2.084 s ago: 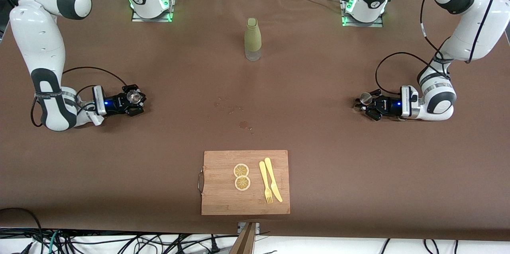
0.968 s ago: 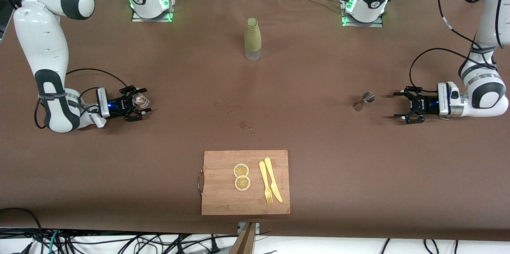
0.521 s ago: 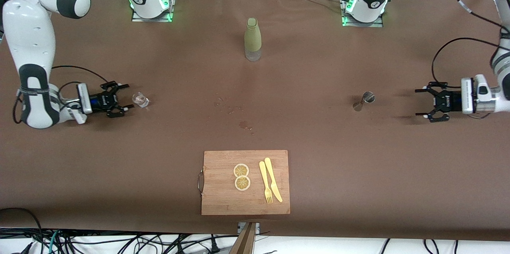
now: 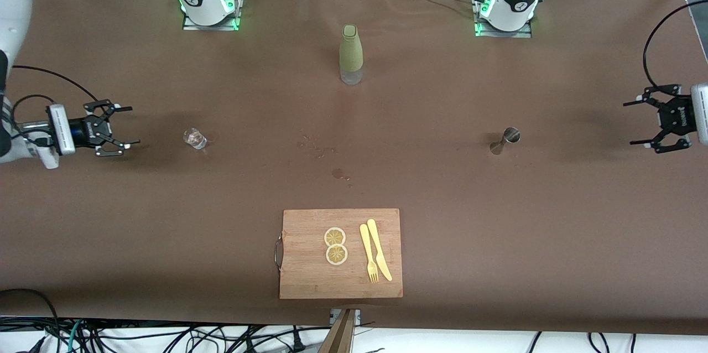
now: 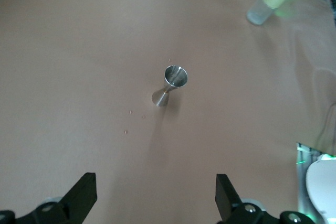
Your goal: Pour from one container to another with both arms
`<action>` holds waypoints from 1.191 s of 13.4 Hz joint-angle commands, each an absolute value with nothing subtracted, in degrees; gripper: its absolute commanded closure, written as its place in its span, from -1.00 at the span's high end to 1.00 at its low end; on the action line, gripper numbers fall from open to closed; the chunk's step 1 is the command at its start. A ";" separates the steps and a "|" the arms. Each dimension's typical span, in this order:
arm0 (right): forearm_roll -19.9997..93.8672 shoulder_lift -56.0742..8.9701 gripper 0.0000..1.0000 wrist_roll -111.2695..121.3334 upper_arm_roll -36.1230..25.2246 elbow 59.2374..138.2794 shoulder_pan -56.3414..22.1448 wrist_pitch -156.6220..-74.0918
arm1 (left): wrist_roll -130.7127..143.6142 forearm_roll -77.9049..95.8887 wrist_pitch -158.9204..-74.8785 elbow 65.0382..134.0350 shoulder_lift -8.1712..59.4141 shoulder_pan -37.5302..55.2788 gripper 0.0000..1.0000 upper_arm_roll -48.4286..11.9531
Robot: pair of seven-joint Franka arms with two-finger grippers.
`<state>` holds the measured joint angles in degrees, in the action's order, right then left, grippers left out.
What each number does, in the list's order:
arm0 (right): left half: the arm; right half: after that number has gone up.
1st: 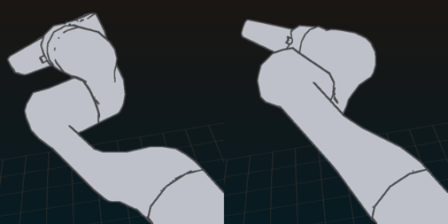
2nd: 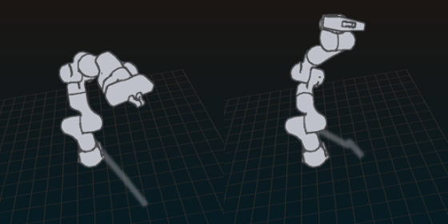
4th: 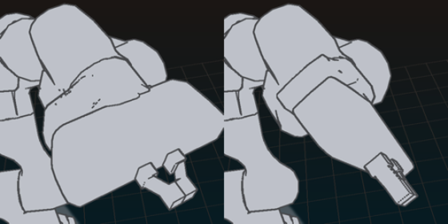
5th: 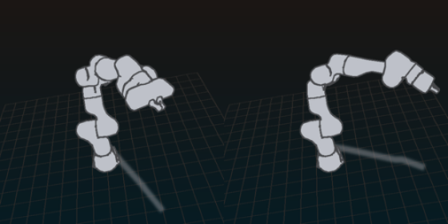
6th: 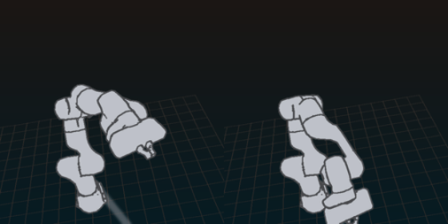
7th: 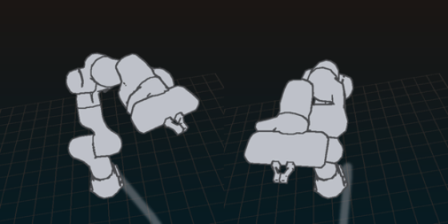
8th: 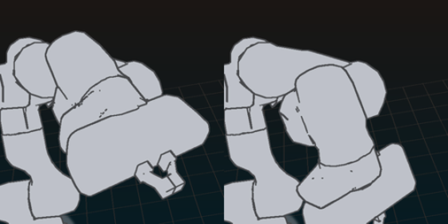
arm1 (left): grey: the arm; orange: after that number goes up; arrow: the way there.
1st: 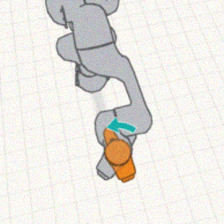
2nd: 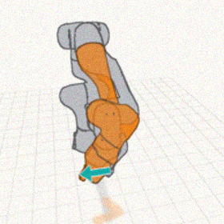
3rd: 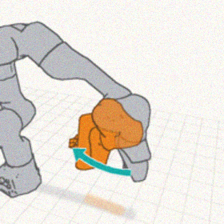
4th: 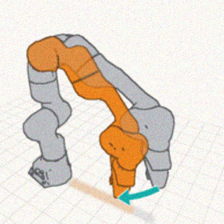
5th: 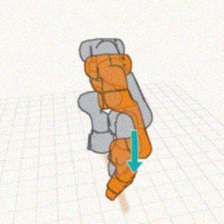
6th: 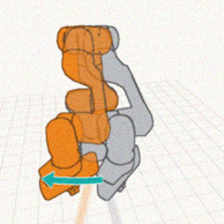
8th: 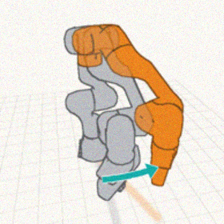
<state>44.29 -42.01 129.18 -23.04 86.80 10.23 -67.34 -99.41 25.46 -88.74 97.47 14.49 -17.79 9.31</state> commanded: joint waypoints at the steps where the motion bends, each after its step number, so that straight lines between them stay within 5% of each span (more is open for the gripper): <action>1: 40.62 -34.83 1.00 115.90 -22.77 88.07 9.41 -66.02 | -83.38 19.00 -90.00 102.03 5.30 -13.37 1.00 9.14; 6: 32.53 -23.74 0.99 89.17 -22.50 84.20 5.37 -63.81 | -52.63 9.25 -88.42 102.39 -3.33 -7.40 1.00 7.47; 12: 21.81 -21.02 1.00 73.61 -21.72 77.08 -0.53 -65.12 | -15.43 2.65 -85.52 101.34 -7.99 -3.34 1.00 2.12; 16: 9.87 -12.58 1.00 55.42 -10.22 80.86 -0.09 -72.06 | -5.81 1.50 -83.85 99.94 -8.09 -2.72 1.00 0.53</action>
<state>15.04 -18.10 63.09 -15.19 77.51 -0.37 -68.98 -9.47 3.63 -84.78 100.54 -7.36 -3.30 0.68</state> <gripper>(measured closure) 0.000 0.000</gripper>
